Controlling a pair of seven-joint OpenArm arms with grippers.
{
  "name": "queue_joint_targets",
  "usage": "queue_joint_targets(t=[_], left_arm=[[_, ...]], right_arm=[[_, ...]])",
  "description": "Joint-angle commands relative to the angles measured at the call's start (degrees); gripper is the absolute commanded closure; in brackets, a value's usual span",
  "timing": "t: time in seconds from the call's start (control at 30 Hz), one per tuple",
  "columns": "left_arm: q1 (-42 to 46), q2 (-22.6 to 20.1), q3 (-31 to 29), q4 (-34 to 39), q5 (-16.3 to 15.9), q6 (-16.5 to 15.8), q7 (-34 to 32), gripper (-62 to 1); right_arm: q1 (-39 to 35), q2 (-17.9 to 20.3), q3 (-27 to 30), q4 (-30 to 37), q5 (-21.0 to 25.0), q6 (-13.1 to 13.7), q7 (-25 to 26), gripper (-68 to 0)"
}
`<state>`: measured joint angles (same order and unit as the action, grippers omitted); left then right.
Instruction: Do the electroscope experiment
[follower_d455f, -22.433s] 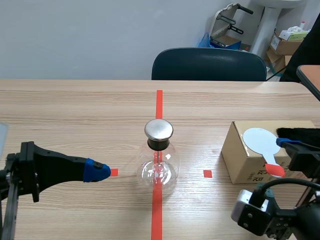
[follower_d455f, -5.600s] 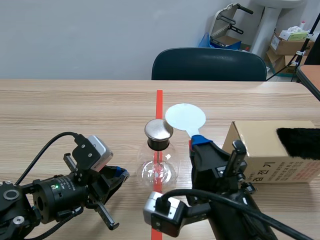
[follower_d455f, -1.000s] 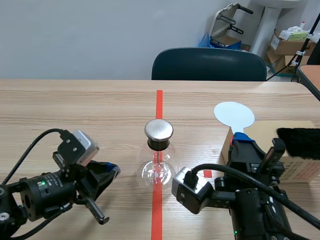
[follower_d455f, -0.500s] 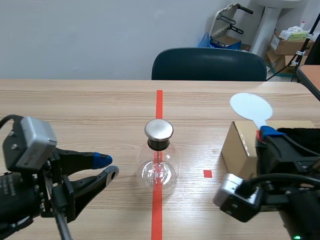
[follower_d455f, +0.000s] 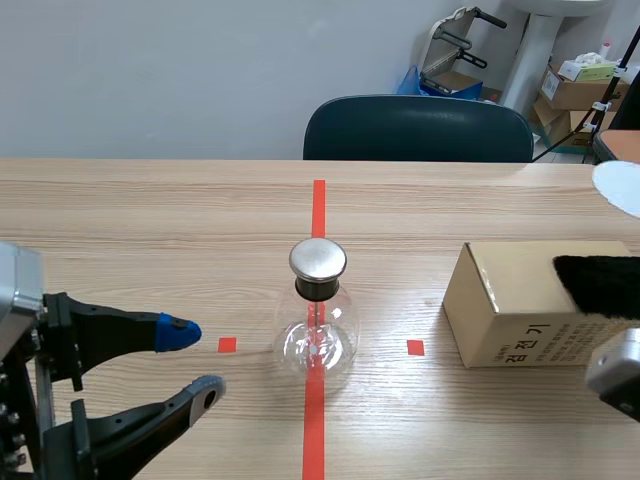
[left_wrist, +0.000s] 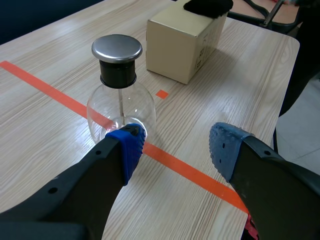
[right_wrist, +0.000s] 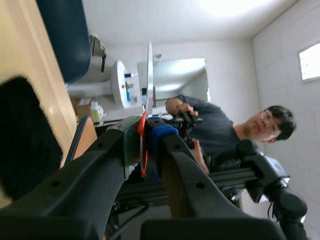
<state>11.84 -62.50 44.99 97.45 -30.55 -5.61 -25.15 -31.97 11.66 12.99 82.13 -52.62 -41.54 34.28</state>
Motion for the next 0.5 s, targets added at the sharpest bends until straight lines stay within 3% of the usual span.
queue_joint_targets(t=[0.0, 0.13, 0.27, 0.47], left_arm=[[-0.1, -0.8, -0.1, 2.3, -0.4, -0.1, -1.1, -31.7], [-0.1, -2.6, -0.1, 4.5, -0.3, -0.1, -1.0, -31.9], [-0.1, -3.9, -0.1, 5.5, -0.4, -0.1, -0.8, -38.6], [1.2, -4.4, -0.1, 6.9, -1.0, -0.2, -0.8, -39.2]], right_arm=[[1.6, -0.8, 1.5, -1.6, 0.4, -3.3, 1.4, -0.9], [4.0, -2.1, 5.3, -6.3, 0.7, -3.3, 6.1, -0.9], [6.2, -2.8, 8.0, -10.4, 0.8, -3.3, 9.9, -0.9], [7.2, -2.8, 8.2, -14.2, -0.6, -3.3, 10.7, -0.9]])
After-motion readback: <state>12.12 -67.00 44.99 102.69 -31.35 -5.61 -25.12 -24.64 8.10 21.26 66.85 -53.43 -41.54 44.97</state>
